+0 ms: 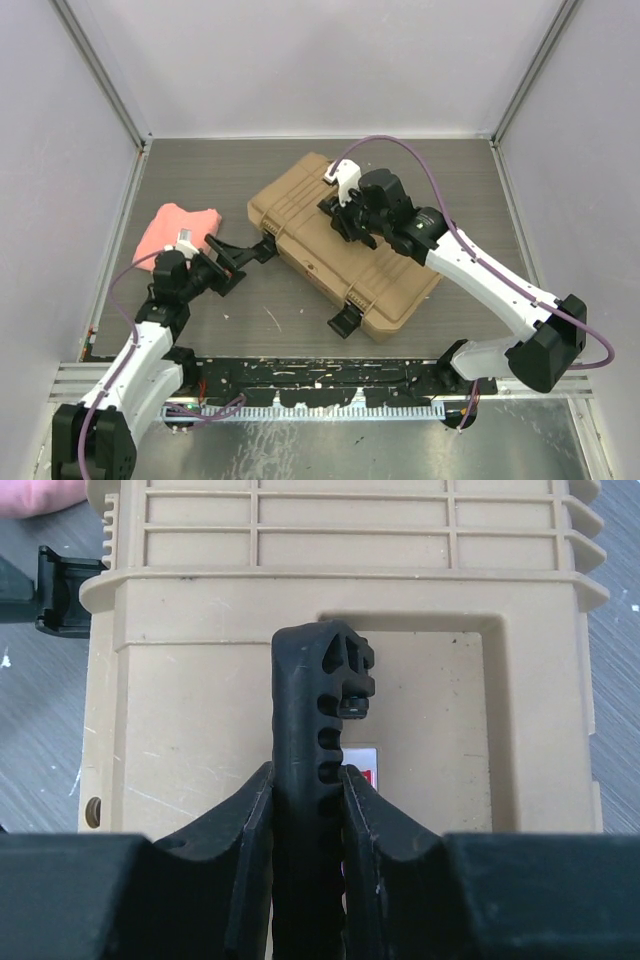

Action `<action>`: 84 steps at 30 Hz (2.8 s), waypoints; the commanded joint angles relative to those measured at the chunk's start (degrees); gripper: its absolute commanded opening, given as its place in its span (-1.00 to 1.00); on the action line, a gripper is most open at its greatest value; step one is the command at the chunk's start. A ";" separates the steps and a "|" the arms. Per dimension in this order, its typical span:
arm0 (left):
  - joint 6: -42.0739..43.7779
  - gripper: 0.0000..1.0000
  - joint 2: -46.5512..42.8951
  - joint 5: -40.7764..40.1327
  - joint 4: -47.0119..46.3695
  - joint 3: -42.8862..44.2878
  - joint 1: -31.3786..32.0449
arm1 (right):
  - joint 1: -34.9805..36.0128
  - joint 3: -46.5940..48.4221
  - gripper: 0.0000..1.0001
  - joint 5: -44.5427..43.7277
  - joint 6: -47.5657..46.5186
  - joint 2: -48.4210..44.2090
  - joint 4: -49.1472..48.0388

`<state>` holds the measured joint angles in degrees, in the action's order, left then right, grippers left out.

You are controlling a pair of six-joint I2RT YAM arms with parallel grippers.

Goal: Pack the tool kit
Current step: Close the toolbox at the center of the board.

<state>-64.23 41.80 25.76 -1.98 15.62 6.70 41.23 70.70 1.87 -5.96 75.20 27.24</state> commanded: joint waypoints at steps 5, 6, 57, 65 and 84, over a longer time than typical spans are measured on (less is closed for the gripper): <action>-4.56 0.96 7.19 5.21 -25.39 0.05 -0.37 | 3.62 0.40 -0.53 13.87 3.81 -0.28 -1.92; -4.77 0.96 9.06 5.74 -27.59 -0.02 -0.37 | 3.72 0.47 -0.53 14.08 3.92 -0.11 -2.05; -3.64 0.96 39.83 24.58 -70.26 -3.43 -4.33 | 3.86 1.39 -0.51 3.73 14.61 -0.66 -9.27; -8.28 0.96 46.54 26.52 -80.01 -1.45 -4.33 | 3.86 1.02 -0.51 4.81 14.50 -0.48 -9.17; -10.96 0.97 41.83 27.05 -79.94 -1.46 -4.33 | 3.86 0.57 -0.51 3.46 15.49 -0.16 -9.49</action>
<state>-74.00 86.85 51.22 -74.91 13.08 2.44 43.55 70.67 3.31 3.75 75.37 26.06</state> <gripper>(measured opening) 0.982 0.334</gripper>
